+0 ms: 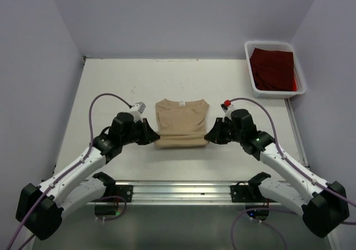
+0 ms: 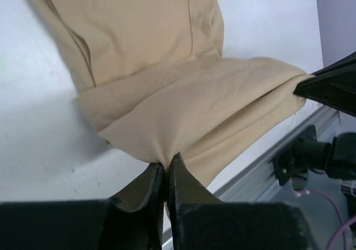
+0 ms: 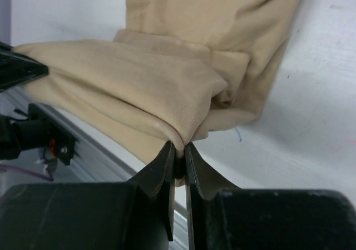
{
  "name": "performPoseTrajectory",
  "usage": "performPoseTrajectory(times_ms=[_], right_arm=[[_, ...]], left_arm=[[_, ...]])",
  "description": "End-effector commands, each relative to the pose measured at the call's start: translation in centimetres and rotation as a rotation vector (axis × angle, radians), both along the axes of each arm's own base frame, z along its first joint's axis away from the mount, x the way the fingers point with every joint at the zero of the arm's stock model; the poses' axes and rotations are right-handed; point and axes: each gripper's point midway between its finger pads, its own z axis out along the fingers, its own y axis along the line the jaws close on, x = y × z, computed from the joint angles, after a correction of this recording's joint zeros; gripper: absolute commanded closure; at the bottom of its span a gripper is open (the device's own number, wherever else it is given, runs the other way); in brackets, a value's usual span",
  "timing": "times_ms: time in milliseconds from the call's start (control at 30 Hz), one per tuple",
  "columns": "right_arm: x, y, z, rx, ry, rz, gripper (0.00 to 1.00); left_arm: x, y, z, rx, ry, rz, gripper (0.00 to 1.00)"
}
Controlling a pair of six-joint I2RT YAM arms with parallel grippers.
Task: Fold and stack the t-shirts
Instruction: Fold the tshirt
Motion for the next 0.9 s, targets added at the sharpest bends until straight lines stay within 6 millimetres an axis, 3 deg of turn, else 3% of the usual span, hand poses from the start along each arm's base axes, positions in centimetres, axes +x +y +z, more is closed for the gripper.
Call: performPoseTrajectory(times_ms=[0,33,67,100,167,200,267,300,367,400,433,467,533,567,733,867], right_arm=[[6.4,0.3,3.2,-0.057,-0.192,-0.076,1.0],[7.4,0.8,3.5,-0.057,-0.214,-0.083,1.0],[8.4,1.0,2.0,-0.095,-0.182,-0.084,1.0],[9.8,1.1,3.1,-0.104,-0.216,-0.1,1.0],[12.3,1.7,2.9,-0.134,-0.222,-0.122,1.0],[13.3,1.5,2.4,-0.156,-0.217,-0.144,1.0],[15.3,2.2,1.7,-0.171,-0.205,-0.153,1.0],[16.1,2.1,1.5,-0.175,-0.199,-0.168,1.0],[17.9,2.6,0.4,-0.18,-0.177,-0.182,1.0],[18.3,2.6,-0.1,-0.184,-0.165,-0.189,1.0],[18.8,2.9,-0.6,-0.187,-0.156,-0.189,1.0],[19.3,3.0,-0.6,-0.184,-0.155,-0.196,1.0],[20.2,2.9,-1.7,-0.194,-0.141,-0.217,1.0],[20.5,2.9,-1.8,-0.194,-0.142,-0.224,1.0],[21.4,2.6,-3.1,-0.196,-0.116,-0.249,1.0],[21.0,2.4,-2.7,-0.187,-0.124,-0.253,1.0]], left_arm=[[6.5,1.3,3.7,0.112,-0.206,0.121,0.97],[7.8,1.0,5.4,0.095,-0.24,0.128,0.97],[9.0,1.1,6.2,0.085,-0.261,0.144,0.97],[10.0,0.8,5.5,0.099,-0.245,0.135,0.97],[12.2,0.7,6.6,0.087,-0.264,0.146,0.97],[13.1,0.5,5.1,0.111,-0.235,0.138,0.97],[15.1,0.7,4.9,0.109,-0.235,0.151,0.97],[16.0,0.7,3.0,0.125,-0.196,0.147,0.97],[18.3,0.8,1.6,0.102,-0.168,0.14,0.99],[18.7,1.2,0.2,0.115,-0.143,0.148,1.0],[19.7,0.9,0.4,0.092,-0.149,0.138,1.0],[20.5,1.5,-1.6,0.104,-0.108,0.147,1.0],[22.0,1.4,-1.7,0.076,-0.111,0.134,1.0],[22.5,1.3,-2.8,0.071,-0.09,0.129,1.0],[24.3,0.1,-3.6,0.026,-0.082,0.078,1.0],[24.5,-0.7,-3.1,-0.006,-0.086,0.035,1.0]])
